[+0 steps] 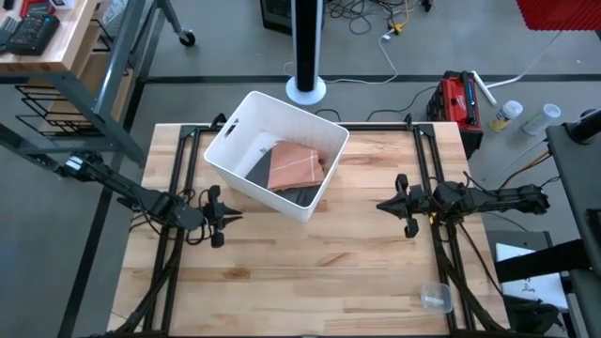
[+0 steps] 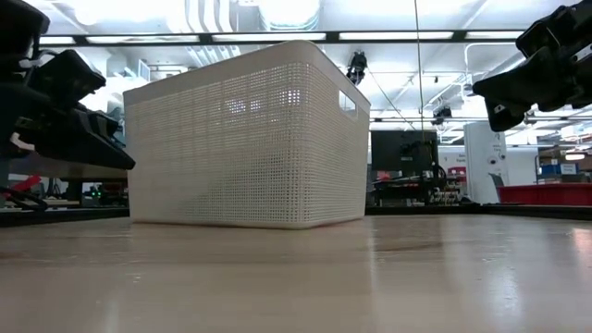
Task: Fold towel
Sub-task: Return to Home Position
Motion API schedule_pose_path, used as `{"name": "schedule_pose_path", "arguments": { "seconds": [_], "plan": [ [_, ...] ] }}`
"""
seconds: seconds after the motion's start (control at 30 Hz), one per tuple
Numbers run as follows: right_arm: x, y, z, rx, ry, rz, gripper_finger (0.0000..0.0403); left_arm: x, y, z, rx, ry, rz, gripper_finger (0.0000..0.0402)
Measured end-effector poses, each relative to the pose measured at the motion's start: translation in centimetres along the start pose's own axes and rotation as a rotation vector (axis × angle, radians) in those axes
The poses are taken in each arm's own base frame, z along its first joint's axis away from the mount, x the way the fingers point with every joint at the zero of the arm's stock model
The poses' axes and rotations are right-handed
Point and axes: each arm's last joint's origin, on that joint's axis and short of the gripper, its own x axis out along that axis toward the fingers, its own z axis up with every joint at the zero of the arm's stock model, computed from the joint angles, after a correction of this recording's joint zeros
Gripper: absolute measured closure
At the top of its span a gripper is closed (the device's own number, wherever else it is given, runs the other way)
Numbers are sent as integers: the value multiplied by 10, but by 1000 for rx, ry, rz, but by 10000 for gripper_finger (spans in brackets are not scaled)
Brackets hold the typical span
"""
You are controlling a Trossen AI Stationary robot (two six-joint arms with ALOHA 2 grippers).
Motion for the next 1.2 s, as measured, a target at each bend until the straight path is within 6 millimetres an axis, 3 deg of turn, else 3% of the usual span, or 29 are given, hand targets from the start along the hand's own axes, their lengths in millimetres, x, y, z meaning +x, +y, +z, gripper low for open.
{"name": "schedule_pose_path", "arguments": {
  "seconds": [1.2],
  "plan": [
    [0, 0, 0, 0, 0, 0, 403, 1, -1, -1, 11, 16, 4, 364]
  ]
}}
